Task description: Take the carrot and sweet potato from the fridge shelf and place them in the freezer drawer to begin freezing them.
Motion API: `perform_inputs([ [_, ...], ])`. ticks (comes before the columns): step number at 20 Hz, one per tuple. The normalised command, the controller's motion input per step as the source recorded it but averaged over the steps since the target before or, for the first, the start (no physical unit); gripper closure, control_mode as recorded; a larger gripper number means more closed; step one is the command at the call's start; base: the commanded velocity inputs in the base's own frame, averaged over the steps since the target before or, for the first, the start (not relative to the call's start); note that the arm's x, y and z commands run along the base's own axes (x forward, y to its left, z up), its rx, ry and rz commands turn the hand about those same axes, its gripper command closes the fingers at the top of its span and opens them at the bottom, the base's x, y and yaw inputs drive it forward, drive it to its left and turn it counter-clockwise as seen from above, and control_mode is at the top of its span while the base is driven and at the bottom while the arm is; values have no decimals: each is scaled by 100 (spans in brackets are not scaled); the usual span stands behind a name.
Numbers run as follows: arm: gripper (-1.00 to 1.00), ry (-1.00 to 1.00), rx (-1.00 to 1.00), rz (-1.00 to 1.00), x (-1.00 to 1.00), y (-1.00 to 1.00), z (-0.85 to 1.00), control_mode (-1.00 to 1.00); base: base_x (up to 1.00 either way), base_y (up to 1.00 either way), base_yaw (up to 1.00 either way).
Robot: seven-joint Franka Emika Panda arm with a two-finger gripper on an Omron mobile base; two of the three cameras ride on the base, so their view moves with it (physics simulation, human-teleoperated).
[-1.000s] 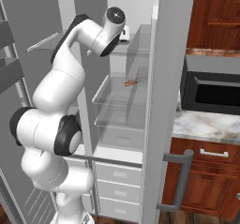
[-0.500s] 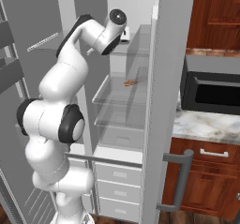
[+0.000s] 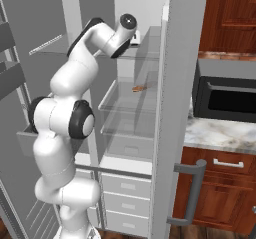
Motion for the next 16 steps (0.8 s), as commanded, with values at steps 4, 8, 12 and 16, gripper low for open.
perform_inputs([
  [4,-100,0,0,0,52,0,-9,-100,0,0,0],
  [8,-100,0,0,0,20,0,-6,-100,0,0,0],
  [12,-100,0,0,0,2,8,-17,-100,0,0,0],
  [16,100,0,0,0,16,34,-21,-100,0,0,0],
])
